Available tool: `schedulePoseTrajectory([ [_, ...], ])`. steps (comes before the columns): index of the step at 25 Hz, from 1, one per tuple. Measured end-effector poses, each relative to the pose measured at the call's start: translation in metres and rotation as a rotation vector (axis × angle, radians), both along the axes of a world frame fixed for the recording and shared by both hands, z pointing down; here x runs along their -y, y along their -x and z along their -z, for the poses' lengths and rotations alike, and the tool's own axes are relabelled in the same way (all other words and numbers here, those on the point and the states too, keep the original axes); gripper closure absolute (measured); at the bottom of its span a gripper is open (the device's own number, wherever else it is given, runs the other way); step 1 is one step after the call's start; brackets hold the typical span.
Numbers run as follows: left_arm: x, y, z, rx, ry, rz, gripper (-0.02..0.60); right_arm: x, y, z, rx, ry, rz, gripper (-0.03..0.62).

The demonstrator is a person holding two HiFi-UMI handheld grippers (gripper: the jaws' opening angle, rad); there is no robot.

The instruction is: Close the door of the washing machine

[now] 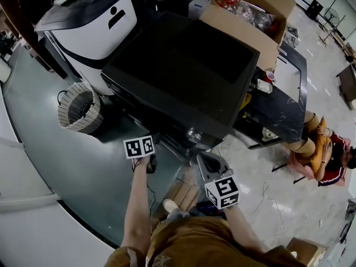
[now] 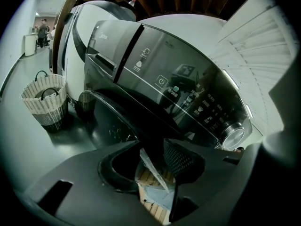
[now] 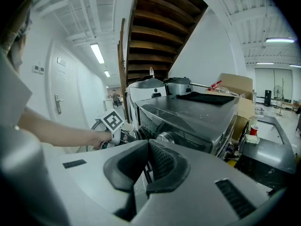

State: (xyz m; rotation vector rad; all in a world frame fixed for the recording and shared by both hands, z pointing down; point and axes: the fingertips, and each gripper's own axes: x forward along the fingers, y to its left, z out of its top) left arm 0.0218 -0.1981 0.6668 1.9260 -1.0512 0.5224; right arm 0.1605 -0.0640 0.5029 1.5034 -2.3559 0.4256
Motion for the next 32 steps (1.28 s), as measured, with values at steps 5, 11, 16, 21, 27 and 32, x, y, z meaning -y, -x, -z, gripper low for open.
schedulePoseTrajectory([
  [5, 0.008, -0.007, -0.001, -0.037, 0.012, 0.042, 0.406, 0.002, -0.005, -0.002, 0.007, 0.002, -0.004, 0.582],
  [11, 0.014, -0.011, -0.002, -0.099, 0.057, 0.119, 0.416, 0.005, -0.011, -0.002, 0.040, 0.004, -0.020, 0.582],
  [16, 0.016, -0.012, -0.002, -0.093, 0.074, 0.149, 0.417, 0.011, -0.015, 0.000, 0.055, 0.004, -0.018, 0.582],
  [21, 0.016, -0.012, -0.003, -0.106, 0.076, 0.162, 0.419, 0.010, -0.016, 0.002, 0.055, -0.001, -0.026, 0.582],
  [27, 0.015, -0.009, -0.003, -0.128, 0.059, 0.189, 0.417, 0.004, -0.017, 0.004, 0.042, -0.006, -0.041, 0.582],
  [32, 0.014, -0.009, -0.001, -0.162, 0.040, 0.182, 0.417, 0.001, -0.021, 0.007, 0.030, -0.013, -0.063, 0.582],
])
